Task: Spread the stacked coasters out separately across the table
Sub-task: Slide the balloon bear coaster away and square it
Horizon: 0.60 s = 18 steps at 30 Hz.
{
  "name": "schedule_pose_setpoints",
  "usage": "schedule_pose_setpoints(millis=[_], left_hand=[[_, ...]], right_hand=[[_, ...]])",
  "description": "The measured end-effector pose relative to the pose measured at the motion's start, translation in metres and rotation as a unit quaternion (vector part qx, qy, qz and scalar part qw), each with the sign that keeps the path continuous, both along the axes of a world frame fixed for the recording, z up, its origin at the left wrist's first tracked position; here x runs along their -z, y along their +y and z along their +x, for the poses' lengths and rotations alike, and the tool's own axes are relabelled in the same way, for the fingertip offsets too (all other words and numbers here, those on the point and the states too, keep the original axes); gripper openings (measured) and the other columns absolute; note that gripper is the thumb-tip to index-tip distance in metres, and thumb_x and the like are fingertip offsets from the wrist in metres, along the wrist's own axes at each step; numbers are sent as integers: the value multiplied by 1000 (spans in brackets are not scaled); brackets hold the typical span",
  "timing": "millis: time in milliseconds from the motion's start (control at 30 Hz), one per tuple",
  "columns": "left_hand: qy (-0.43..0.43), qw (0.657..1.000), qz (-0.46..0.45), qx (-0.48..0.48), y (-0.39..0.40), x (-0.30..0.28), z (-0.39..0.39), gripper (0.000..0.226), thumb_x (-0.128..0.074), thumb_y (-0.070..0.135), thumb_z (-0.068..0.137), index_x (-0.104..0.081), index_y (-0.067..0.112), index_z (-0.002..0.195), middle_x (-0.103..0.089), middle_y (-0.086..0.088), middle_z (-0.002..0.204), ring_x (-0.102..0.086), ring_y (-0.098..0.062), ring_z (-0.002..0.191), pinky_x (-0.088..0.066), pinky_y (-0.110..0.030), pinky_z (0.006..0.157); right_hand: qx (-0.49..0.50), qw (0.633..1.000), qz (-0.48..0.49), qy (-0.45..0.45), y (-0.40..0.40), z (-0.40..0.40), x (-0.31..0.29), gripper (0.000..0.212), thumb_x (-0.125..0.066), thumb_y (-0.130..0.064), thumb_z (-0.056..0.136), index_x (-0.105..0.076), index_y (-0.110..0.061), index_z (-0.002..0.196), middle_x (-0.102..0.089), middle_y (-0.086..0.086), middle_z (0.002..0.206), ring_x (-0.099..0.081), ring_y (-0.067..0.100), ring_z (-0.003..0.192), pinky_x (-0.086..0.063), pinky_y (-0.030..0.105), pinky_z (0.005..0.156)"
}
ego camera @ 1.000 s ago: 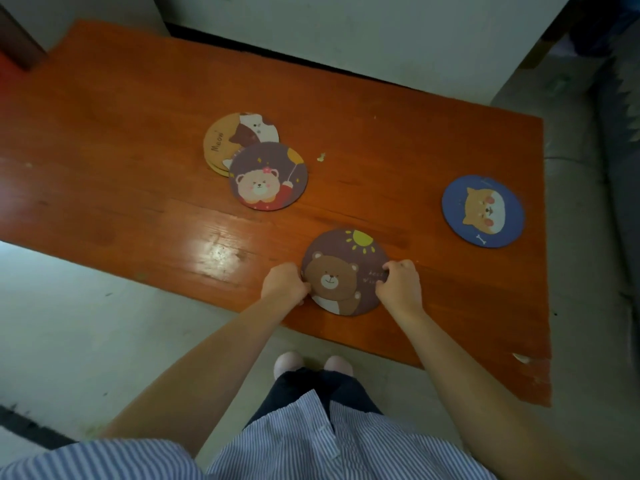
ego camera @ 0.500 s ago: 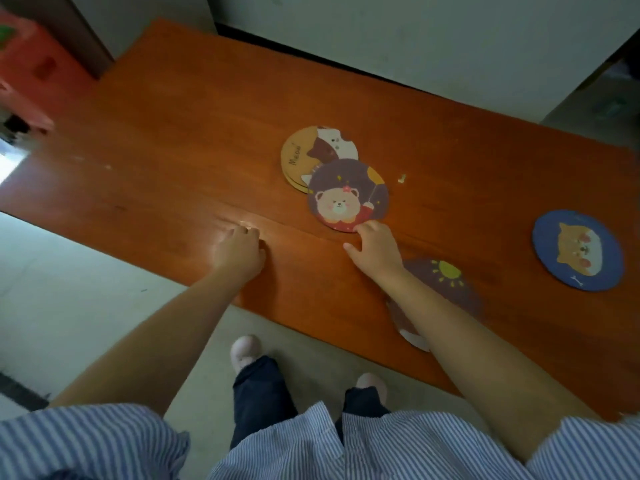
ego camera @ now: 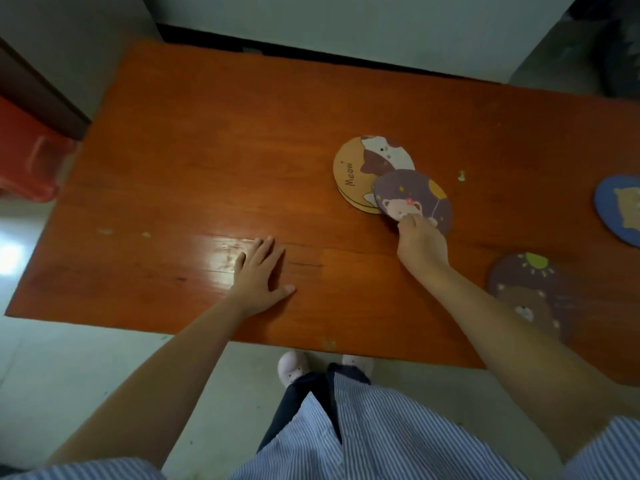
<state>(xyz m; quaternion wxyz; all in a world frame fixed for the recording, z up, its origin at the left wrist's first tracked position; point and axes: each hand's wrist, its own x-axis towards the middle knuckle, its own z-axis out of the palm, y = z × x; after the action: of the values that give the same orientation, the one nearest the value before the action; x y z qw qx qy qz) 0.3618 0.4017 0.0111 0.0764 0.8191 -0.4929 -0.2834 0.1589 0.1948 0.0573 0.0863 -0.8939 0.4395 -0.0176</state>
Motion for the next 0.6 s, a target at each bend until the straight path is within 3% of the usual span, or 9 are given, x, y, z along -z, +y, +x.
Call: schedule_pose_setpoints(millis=[67, 133, 200, 267, 333, 433, 500, 567, 600], left_hand=[[74, 996, -41, -26, 2, -2, 6, 59, -55, 39, 87, -35, 18, 139, -15, -4, 156, -2, -22, 145, -6, -49, 116], [165, 971, -108, -136, 2, -8, 6, 35, -50, 29, 92, -56, 11, 122, -38, -4, 145, -30, -20, 136, -25, -43, 111], [254, 902, -142, -319, -2, -18, 2, 21, -49, 27, 92, -67, 16, 93, -62, -6, 111, -58, -17, 96, -41, -35, 88], [296, 852, -124, -414, -6, -24, 1, 19, -51, 22, 89, -62, 21, 74, -63, -9, 77, -56, -24, 76, -46, -41, 80], [284, 872, -68, -392, -8, -28, 1, 14, -54, 18, 87, -63, 11, 95, -63, -13, 84, -58, -28, 83, -48, -44, 84], [194, 924, -14, -329, -12, -33, 1, 38, -60, 22, 85, -53, 5, 118, -63, -14, 112, -57, -32, 104, -47, -42, 88], [142, 949, -2, -283, -19, -38, -4, 33, -62, 23, 84, -56, 3, 109, -63, -16, 106, -57, -34, 102, -48, -41, 81], [90, 965, 23, -243, -26, -40, -10, 16, -63, 22, 83, -55, 8, 80, -59, -9, 80, -58, -31, 84, -46, -33, 61], [72, 968, 32, -237, -28, -40, -15, 20, -63, 20, 82, -51, 12, 70, -54, -5, 72, -56, -28, 74, -41, -30, 54]], right_hand=[[-62, 996, 2, -68, 31, 15, -7, 11, -52, 7, 85, -61, 5, 79, -65, 23, 76, -61, 37, 68, -36, 34, 52], [-134, 986, 30, -95, 72, 26, -8, 12, -60, 9, 78, -60, 3, 68, -64, 20, 64, -60, 34, 53, -35, 29, 43], [-164, 977, 92, -100, 110, 33, -4, 8, -65, 9, 73, -63, 2, 71, -67, 19, 67, -62, 32, 53, -47, 30, 40], [-199, 967, 127, -99, 133, 36, 2, 13, -74, 6, 64, -65, -1, 69, -68, 16, 65, -64, 30, 54, -52, 27, 43], [-212, 960, 159, -94, 144, 32, 9, 7, -72, -4, 72, -66, 0, 73, -70, 17, 71, -66, 31, 66, -57, 30, 55], [-138, 954, 234, -130, 133, 20, 11, 18, -55, -7, 89, -65, 5, 96, -69, 23, 97, -63, 35, 94, -50, 40, 85], [-78, 968, 198, -130, 112, 13, 12, 19, -55, -9, 90, -63, 3, 102, -66, 19, 105, -59, 34, 103, -45, 38, 90], [-5, 982, 168, -85, 90, 13, 13, 32, -58, -20, 89, -56, -2, 115, -60, 16, 117, -52, 33, 113, -43, 39, 94], [35, 981, 181, -58, 82, 16, 13, 42, -60, -25, 88, -50, -3, 122, -56, 15, 124, -49, 32, 118, -43, 40, 96]])
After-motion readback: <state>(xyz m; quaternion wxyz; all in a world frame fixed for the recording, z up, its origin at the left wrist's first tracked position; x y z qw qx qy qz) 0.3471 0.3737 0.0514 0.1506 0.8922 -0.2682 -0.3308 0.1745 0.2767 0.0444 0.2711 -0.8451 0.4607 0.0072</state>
